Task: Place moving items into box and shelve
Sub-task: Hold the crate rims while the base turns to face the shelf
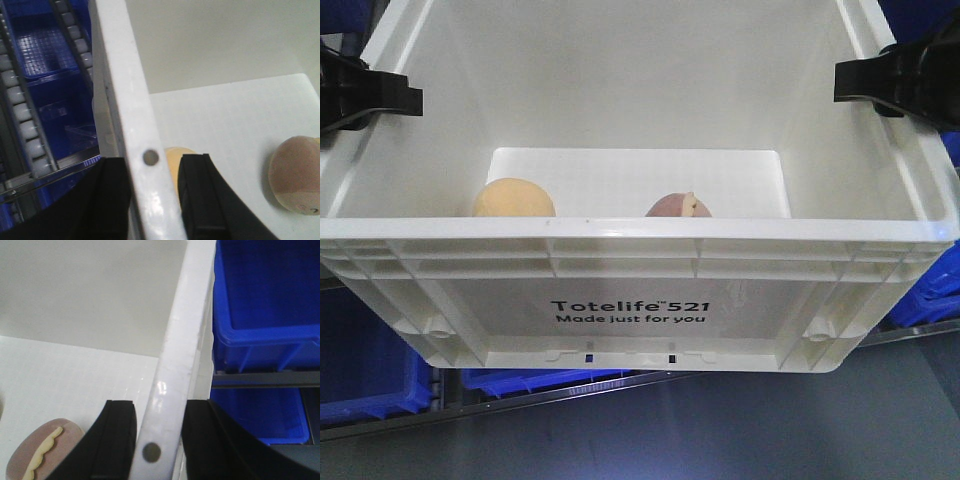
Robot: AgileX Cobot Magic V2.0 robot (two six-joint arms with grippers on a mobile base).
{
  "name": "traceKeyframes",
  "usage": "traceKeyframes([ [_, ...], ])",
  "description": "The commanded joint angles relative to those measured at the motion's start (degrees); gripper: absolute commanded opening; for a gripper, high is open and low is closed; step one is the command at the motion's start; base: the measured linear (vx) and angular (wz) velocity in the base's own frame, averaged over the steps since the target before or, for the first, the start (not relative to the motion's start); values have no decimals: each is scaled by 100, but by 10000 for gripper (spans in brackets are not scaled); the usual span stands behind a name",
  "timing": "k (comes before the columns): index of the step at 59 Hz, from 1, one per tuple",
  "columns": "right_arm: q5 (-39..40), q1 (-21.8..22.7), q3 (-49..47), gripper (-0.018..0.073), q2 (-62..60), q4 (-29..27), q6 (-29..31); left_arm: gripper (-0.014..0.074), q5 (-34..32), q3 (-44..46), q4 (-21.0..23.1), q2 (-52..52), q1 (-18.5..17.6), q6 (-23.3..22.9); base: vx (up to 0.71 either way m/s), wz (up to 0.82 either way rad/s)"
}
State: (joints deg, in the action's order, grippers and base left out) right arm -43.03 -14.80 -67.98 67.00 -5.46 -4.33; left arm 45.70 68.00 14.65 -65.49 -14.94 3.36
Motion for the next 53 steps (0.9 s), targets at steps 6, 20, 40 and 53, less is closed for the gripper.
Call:
traceKeyframes([
  [6, 726, 31, -265, -9, -146, 20, -87, -6, -867, 260, 368, 244, -56, 185, 12, 42],
  [20, 726, 31, -265, -9, -146, 20, -87, -6, -867, 260, 368, 244, -56, 185, 11, 28],
  [40, 726, 31, -265, -9, -146, 20, -87, -6, -867, 260, 368, 244, -56, 185, 11, 10],
  [53, 726, 31, -265, -9, -146, 20, -87, -6, -867, 260, 368, 244, -56, 185, 12, 7],
])
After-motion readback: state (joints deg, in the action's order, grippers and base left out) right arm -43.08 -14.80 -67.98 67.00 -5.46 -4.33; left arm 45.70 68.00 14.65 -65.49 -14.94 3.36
